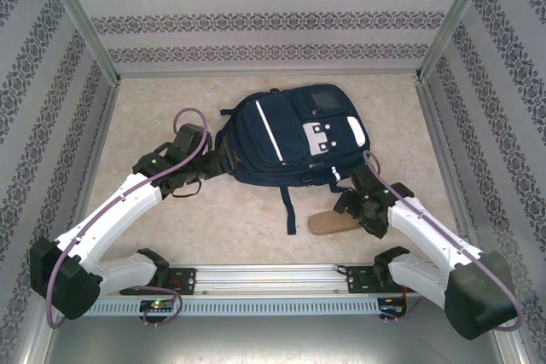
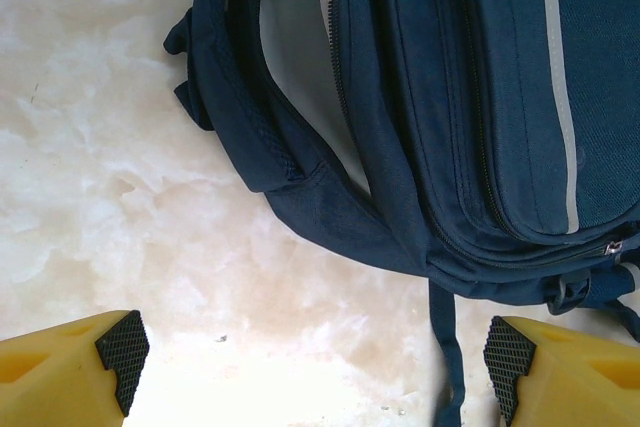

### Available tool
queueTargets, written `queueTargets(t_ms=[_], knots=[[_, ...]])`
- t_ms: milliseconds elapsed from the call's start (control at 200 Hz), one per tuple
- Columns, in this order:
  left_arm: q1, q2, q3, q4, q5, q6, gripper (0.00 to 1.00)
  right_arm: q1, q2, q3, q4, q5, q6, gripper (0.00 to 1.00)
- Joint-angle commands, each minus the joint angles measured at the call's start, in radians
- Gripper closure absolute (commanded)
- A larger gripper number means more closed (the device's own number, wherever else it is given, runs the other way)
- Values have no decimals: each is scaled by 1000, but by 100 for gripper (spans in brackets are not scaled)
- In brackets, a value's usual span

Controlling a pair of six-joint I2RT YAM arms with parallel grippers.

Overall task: Pack the student bag
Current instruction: Move the glasses case to the center of the table.

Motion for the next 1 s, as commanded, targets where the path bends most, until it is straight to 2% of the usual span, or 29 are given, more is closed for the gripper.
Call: queueTargets(t_ms=[0,90,235,325,385,460,535,679,809,999], knots=[[8,-14,-15,-18,1,-4,10,37,-2,-49,140,-81,76,2],[8,-13,-16,-21,6,-1,10,87,35,-39,228,-96,109,2],[7,-24,-19,-31,5,6,10,176,136,38,274,-69,115,4],[8,-40,-28,-40,3,9,10,237,211,88,304,-69,125,11],[7,-54,-31,-48,0,12,10,281,255,118,320,-64,144,20],[8,-72,-37,-58,-5,15,10,340,306,163,304,-42,164,21],[8,-94,-46,-64,-8,17,10,395,368,232,229,0,158,16],[8,-130,-61,-80,-7,26,10,458,469,321,121,35,107,13],[10,-160,-70,-96,-11,36,10,508,477,373,27,108,26,8],[12,-190,-95,-95,-8,30,10,522,428,364,-37,113,-89,2]])
